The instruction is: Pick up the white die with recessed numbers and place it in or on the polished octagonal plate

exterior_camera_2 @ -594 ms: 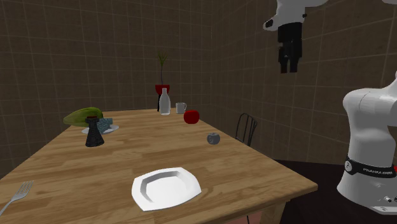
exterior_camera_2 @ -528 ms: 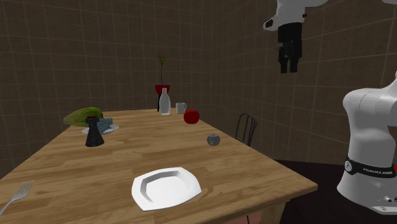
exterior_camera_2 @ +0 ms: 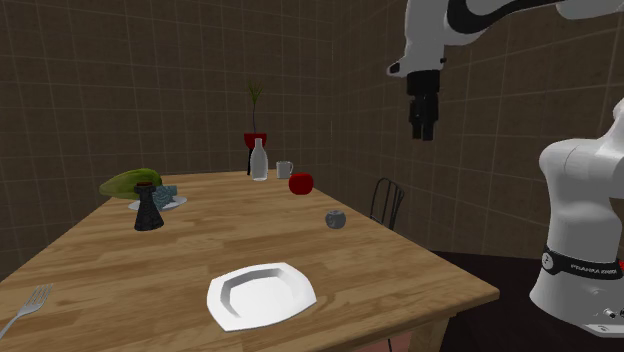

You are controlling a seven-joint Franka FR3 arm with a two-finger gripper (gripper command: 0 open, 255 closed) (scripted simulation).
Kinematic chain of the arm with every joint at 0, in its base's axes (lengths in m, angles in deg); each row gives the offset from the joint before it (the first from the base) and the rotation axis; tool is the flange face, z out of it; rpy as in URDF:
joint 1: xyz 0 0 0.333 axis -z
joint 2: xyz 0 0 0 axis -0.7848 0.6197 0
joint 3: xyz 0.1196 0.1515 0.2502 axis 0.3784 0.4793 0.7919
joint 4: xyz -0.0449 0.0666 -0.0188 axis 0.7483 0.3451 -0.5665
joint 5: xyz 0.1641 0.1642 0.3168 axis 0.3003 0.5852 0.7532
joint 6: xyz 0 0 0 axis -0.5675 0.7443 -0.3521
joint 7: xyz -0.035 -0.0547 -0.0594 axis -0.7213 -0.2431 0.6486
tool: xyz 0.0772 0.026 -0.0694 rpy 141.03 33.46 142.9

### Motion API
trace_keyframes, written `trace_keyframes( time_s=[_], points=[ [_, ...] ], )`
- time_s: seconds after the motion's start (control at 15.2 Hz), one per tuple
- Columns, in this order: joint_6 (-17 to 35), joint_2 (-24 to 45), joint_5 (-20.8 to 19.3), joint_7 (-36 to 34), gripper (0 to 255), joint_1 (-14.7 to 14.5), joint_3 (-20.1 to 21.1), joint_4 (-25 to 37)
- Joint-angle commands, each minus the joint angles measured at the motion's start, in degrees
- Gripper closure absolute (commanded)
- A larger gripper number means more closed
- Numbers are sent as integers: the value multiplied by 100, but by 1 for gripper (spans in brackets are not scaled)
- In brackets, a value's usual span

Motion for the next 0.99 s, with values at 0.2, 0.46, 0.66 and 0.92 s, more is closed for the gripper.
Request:
trace_keyframes(
  time_s=[0.2, 0.46, 0.66, 0.92],
  points=[
    [951, 809, -97, 377, 0, 17, -342, -56],
    [1639, 1582, -65, 680, 0, 0, -584, 82],
    [2107, 2209, 31, 934, 0, -17, -746, 272],
    [2646, 3087, 265, 1316, 0, -32, -924, 638]
  ],
)
